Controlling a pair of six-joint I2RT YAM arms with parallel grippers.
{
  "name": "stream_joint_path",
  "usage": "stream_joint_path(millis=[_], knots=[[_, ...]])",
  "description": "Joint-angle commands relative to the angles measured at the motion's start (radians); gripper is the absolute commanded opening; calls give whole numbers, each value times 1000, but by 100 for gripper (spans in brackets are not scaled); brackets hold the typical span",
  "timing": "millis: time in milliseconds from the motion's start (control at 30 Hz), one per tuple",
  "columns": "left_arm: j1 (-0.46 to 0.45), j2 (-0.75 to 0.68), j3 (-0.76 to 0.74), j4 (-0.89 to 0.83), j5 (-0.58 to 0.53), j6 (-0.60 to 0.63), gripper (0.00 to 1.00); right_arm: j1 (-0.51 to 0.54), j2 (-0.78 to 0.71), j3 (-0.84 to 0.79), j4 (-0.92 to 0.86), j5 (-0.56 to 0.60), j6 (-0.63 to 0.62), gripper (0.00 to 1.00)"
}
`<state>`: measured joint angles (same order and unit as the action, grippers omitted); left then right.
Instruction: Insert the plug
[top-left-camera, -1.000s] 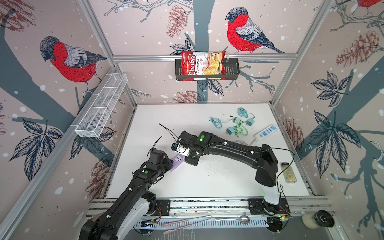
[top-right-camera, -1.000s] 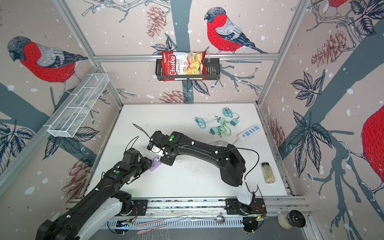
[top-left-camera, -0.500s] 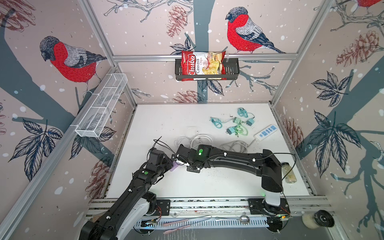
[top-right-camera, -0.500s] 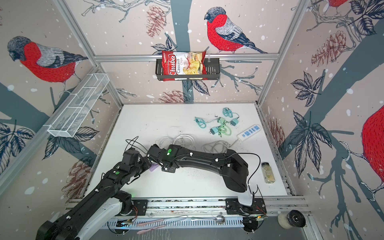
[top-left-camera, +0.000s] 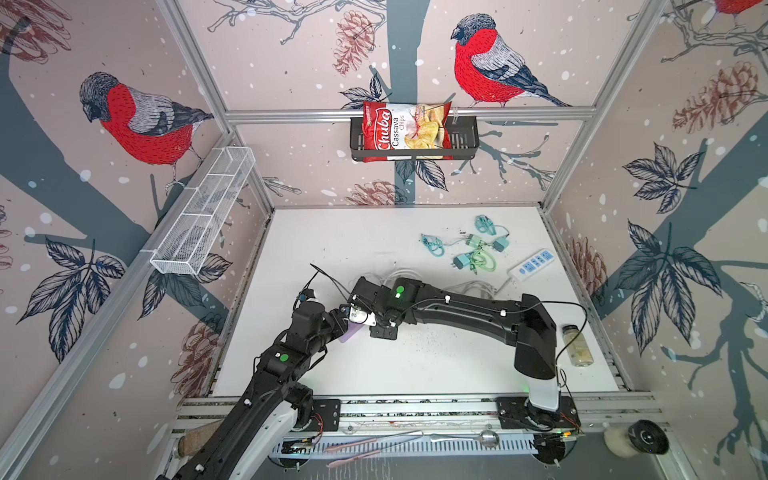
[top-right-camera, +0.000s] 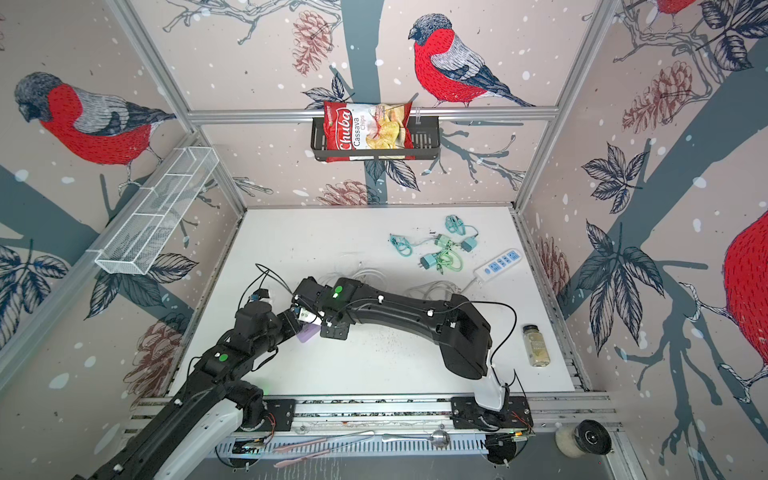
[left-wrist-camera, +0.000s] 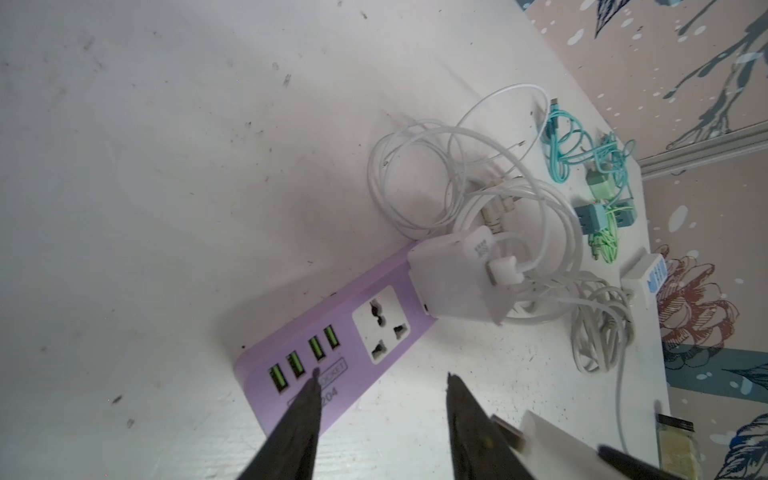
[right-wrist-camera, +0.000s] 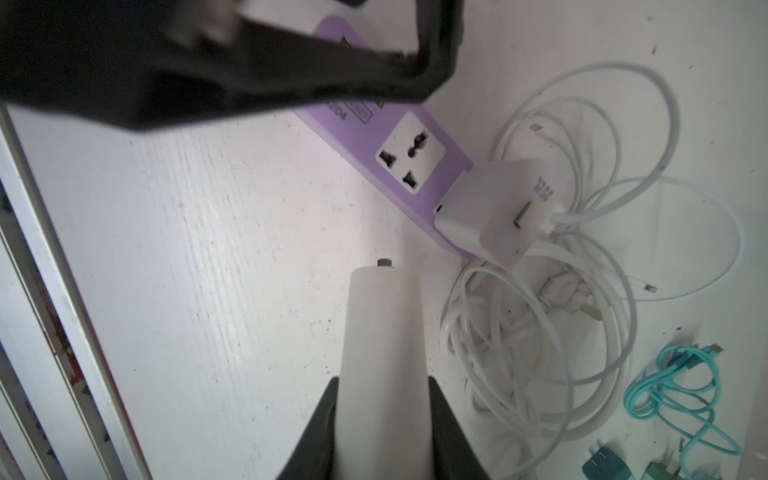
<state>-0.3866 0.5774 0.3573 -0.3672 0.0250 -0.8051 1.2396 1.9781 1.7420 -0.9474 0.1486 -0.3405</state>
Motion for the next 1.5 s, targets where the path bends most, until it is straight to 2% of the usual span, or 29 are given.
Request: stream_joint_path(millis=[0, 133, 267, 367, 600, 767, 933, 1200, 1467], knots=[[-22, -39, -16, -11, -46, -1, 49, -32, -6, 12, -53, -121, 22, 1], [-42, -61, -52, 24, -47, 0, 49, -108, -10, 20, -70, -196, 64, 2], [-98, -45, -91, 141, -51, 27, 49, -163, -12, 31, -63, -237, 100, 3], [-172, -21, -89, 189, -103, 54, 49, -206, -10, 50, -51, -300, 150, 2], [-354, 30, -46, 270, -258, 156, 49, -227, -10, 42, -54, -350, 273, 2], [-446, 65, -22, 324, -324, 247, 53, -248, -38, 17, -9, -416, 366, 3], [-464, 94, -21, 370, -291, 318, 55, -261, -63, 28, 16, -495, 416, 3], [-507, 141, -15, 436, -278, 427, 56, -268, -64, 10, -8, -523, 448, 3], [-550, 192, 15, 436, -326, 508, 57, -275, -72, 9, 11, -567, 473, 2]])
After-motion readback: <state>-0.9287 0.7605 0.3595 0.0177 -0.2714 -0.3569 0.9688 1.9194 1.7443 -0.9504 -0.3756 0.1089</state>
